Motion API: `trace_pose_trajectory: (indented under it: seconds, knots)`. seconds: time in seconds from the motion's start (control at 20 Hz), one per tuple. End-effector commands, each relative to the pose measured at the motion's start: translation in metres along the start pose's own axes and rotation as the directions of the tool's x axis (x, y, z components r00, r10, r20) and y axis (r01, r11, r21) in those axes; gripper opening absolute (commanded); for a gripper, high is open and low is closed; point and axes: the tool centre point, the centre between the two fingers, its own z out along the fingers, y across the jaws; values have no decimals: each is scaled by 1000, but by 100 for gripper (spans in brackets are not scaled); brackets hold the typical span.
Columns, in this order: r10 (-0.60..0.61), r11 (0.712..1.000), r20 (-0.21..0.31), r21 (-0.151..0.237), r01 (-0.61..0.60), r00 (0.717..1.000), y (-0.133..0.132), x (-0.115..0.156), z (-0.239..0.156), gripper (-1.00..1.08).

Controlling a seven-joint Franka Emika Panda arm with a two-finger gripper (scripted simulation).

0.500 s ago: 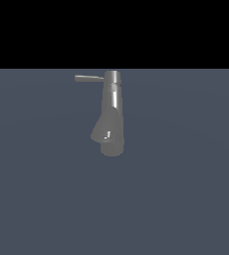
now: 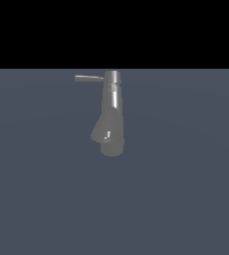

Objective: Turn on the faucet by rotating a designated handle.

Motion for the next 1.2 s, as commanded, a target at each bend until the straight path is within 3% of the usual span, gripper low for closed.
trace_pose_trajectory:
  seconds: [0.0,0.6,1.15]
  knots:
    - [12,1000,-2,6,-12,1000,2,1,-1,-100]
    - [55,998,1,7,-55,998,0,12,-1,-100]
    - [226,974,12,9,-226,974,-9,57,4,-100]
